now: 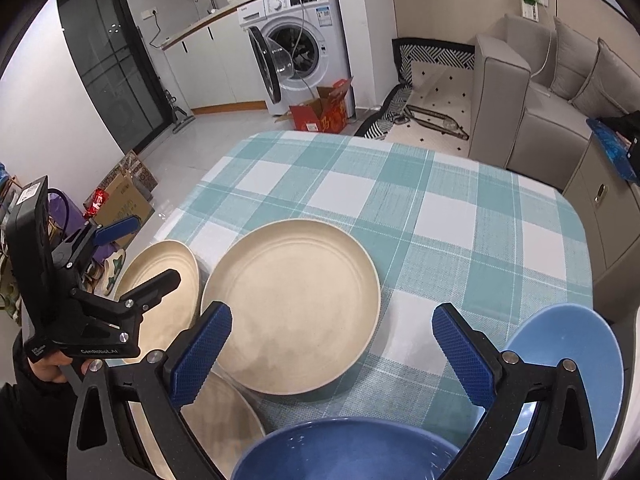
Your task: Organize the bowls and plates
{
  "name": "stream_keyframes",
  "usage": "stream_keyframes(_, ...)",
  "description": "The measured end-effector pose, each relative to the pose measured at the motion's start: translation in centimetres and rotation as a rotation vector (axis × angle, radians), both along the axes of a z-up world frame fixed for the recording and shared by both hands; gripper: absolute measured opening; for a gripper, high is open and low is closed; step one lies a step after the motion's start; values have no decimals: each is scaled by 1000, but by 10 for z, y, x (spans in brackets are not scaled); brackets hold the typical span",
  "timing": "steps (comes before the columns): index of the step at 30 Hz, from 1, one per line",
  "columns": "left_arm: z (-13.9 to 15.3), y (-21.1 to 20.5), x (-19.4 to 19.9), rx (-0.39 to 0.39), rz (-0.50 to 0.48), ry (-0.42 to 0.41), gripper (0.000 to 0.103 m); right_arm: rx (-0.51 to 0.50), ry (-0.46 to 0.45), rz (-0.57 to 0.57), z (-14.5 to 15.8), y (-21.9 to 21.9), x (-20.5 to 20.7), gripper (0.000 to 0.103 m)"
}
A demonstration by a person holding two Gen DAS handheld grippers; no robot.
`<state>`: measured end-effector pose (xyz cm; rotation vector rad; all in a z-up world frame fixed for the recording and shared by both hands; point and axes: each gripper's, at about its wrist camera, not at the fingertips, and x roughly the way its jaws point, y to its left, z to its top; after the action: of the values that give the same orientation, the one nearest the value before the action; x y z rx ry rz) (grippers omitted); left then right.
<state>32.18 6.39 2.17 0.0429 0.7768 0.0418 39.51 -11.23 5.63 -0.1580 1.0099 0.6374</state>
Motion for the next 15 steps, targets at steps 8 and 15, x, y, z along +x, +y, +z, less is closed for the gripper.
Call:
stream_keyframes(8, -17, 1, 11, 13, -10, 59, 103, -27, 65, -5, -20, 7, 12, 103)
stream_keyframes(15, -25, 3, 21, -1, -15, 86, 103, -68, 81, -13, -29, 11, 20, 103)
